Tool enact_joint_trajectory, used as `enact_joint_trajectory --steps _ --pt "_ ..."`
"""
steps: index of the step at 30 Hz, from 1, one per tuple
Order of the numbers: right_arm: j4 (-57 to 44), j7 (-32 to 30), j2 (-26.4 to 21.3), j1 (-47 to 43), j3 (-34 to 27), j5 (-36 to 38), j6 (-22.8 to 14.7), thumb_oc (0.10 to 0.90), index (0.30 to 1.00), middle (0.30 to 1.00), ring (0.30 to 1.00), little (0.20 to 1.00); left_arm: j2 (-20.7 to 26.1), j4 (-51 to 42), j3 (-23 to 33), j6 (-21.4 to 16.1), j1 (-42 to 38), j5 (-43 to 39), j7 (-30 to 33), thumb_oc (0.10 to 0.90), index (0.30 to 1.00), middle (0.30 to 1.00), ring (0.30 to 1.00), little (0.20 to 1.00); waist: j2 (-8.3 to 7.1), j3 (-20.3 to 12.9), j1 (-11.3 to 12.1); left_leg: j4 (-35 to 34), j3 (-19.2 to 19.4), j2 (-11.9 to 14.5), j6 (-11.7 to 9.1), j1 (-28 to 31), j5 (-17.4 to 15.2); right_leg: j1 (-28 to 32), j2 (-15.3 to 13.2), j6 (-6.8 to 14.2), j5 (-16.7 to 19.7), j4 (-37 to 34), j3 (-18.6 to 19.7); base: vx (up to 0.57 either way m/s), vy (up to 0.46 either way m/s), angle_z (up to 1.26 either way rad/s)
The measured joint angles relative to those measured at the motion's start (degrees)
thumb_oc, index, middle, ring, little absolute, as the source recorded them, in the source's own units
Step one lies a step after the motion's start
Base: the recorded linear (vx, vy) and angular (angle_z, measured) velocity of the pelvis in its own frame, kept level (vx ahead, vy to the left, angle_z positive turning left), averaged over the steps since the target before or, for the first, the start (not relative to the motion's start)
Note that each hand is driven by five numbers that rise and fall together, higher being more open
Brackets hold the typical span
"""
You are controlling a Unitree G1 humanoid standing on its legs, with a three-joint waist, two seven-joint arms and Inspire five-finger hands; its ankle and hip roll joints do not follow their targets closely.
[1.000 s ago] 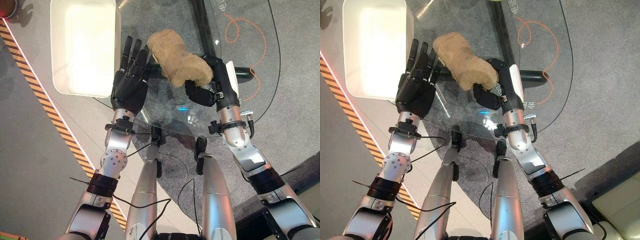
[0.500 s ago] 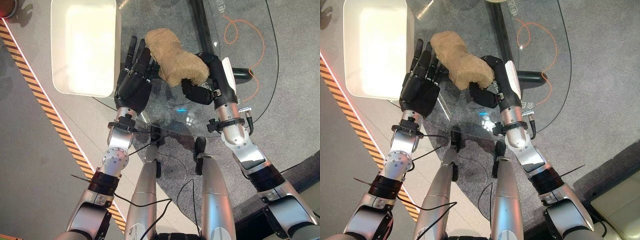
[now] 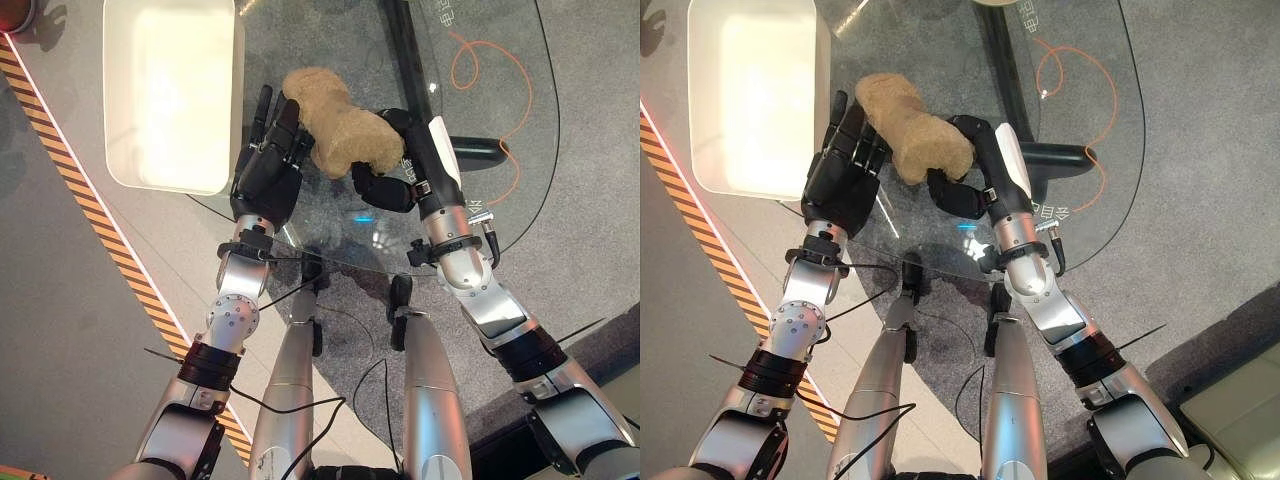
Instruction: Wipe the table with a cloth and put it in the basket.
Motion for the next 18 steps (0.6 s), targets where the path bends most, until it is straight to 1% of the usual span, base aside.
enact_joint_trajectory --steps 4,12,18 --pt "-2.1 0.0 0.0 -0.1 0.0 0.0 0.0 0.100 0.300 0.300 0.300 0.200 -1.6 0.5 0.0 -0.7 -0.1 1.8 3.3 0.800 0.900 0.900 0.900 0.900 0.00 0.0 0.0 0.0 0.0 0.0 -0.1 0.0 0.1 0.1 0.0 0.0 0.0 0.0 0.0 0.00 0.000 0.00" --pt "-2.6 -0.2 0.0 -0.8 0.0 -0.1 0.0 0.100 0.300 0.300 0.300 0.200 -1.8 1.7 0.1 -1.4 -0.5 5.2 9.4 0.800 0.900 0.900 0.900 0.900 -0.01 0.0 0.1 0.1 0.0 0.0 0.0 0.1 0.2 0.1 0.0 0.0 0.0 0.3 0.0 0.00 0.000 0.00" --pt "-2.7 0.1 0.1 -0.8 0.0 0.1 0.0 0.100 0.300 0.300 0.300 0.200 -1.9 2.0 0.2 -1.5 -0.4 6.1 9.5 0.800 0.900 0.900 0.900 0.900 -0.01 0.0 0.1 0.1 0.0 0.0 0.0 0.1 0.2 0.1 0.0 0.0 0.0 0.2 0.0 0.00 0.000 0.00"
